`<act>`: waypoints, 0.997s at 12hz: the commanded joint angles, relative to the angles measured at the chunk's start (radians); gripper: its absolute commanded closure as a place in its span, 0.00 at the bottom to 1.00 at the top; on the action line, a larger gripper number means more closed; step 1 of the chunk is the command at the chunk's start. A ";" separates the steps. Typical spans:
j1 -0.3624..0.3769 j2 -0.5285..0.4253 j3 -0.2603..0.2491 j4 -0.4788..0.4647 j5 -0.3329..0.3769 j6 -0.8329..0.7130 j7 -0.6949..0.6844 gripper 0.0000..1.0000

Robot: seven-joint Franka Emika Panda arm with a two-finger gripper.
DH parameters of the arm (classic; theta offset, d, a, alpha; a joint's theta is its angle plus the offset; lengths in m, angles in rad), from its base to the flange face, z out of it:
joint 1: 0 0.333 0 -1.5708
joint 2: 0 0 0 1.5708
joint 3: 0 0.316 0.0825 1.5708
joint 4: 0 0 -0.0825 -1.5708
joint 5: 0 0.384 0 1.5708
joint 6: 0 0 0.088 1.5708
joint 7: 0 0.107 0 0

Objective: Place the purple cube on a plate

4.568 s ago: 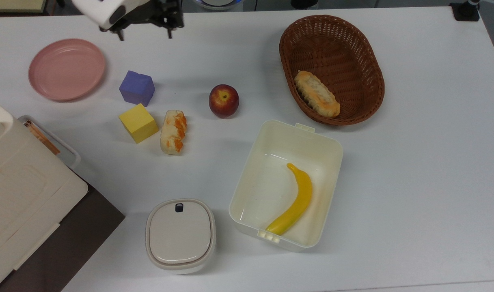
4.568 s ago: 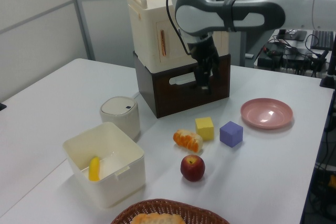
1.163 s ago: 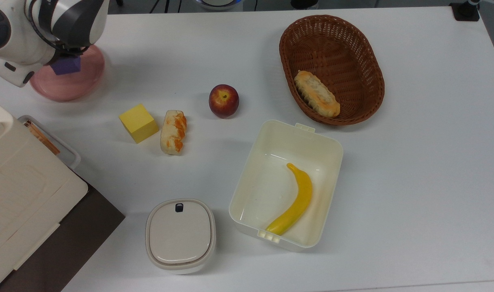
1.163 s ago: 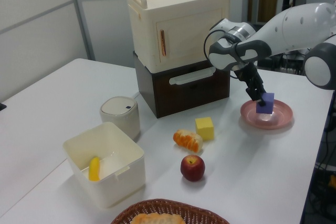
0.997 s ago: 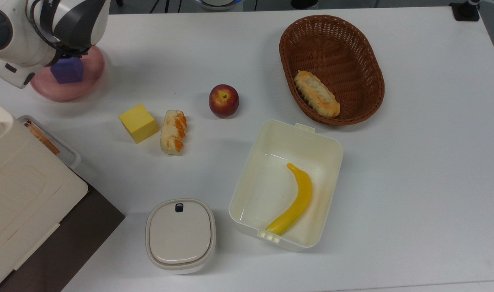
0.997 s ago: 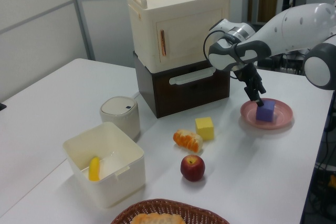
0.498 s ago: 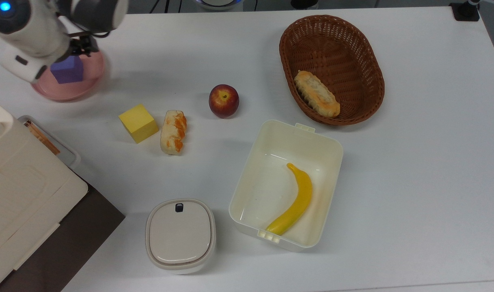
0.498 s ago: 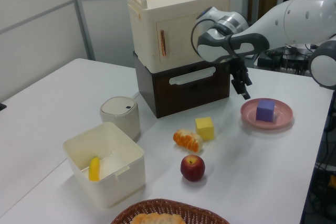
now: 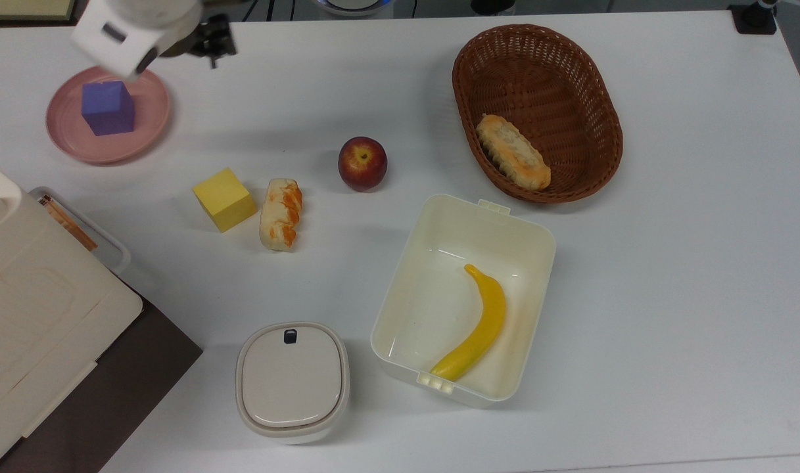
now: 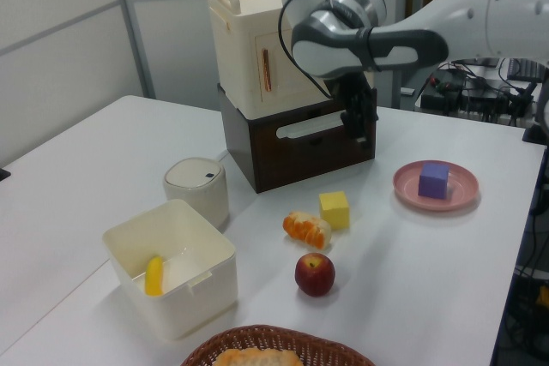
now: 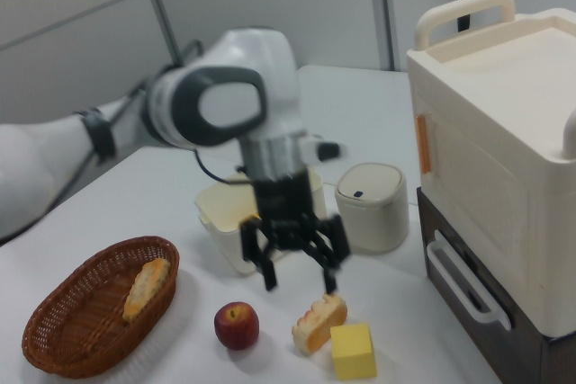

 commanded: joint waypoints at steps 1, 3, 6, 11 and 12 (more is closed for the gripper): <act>0.045 -0.066 -0.007 0.038 0.118 -0.063 0.098 0.00; 0.042 -0.064 -0.009 0.059 0.233 -0.058 0.187 0.00; 0.041 -0.061 -0.007 0.054 0.302 0.023 0.330 0.00; 0.042 -0.057 -0.009 0.049 0.301 0.106 0.384 0.00; 0.041 -0.058 -0.009 0.049 0.293 0.107 0.347 0.00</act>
